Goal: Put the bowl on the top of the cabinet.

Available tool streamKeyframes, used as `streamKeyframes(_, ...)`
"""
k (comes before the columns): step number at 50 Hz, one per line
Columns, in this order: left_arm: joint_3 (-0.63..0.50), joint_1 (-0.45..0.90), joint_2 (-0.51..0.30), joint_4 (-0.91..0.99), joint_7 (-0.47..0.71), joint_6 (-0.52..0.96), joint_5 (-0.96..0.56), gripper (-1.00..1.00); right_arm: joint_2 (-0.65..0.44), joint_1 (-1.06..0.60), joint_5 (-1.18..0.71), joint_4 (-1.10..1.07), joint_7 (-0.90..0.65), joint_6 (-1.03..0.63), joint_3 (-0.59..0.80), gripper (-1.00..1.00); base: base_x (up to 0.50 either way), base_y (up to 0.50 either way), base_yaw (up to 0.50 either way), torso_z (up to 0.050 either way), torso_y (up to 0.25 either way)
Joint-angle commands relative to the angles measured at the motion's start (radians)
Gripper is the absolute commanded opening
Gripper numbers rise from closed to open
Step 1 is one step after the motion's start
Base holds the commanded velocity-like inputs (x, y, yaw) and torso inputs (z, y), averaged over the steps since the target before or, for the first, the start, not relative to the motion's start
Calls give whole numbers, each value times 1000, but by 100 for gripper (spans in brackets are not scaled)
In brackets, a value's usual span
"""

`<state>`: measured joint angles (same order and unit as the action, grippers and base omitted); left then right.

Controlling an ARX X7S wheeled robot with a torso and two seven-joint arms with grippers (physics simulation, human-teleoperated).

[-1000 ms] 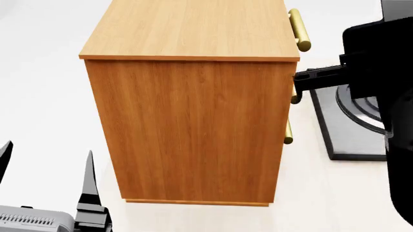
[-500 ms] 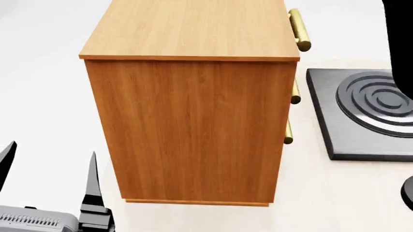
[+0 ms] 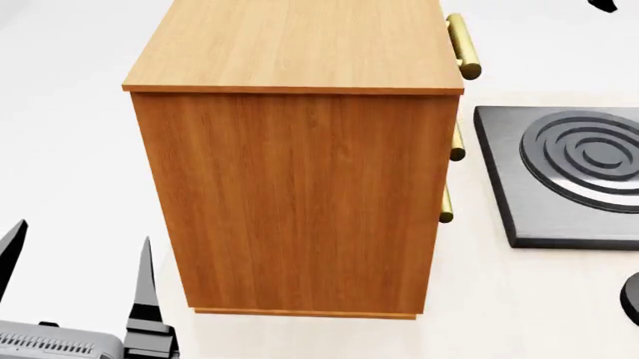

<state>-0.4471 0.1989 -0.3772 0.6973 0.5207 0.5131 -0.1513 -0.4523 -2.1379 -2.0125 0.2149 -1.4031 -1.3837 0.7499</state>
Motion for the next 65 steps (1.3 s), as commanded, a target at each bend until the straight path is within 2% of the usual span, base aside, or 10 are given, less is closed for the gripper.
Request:
streamKeyframes(1,1,-5,-6,9,4,1,-2,100,47,-8,22,-15,18,28,8,-100,0,0,0,0,0)
streamKeyframes(29,7,-15,-13,-3,9,-22,-11,100,138,107,86,-144,40,115,41,-100,0,0,0,0,0)
streamKeyframes(65,8,-21,-18,-11,16,-37,-20,100,161,228,220,-186,128,166,108,-100,0,0,0,0,1)
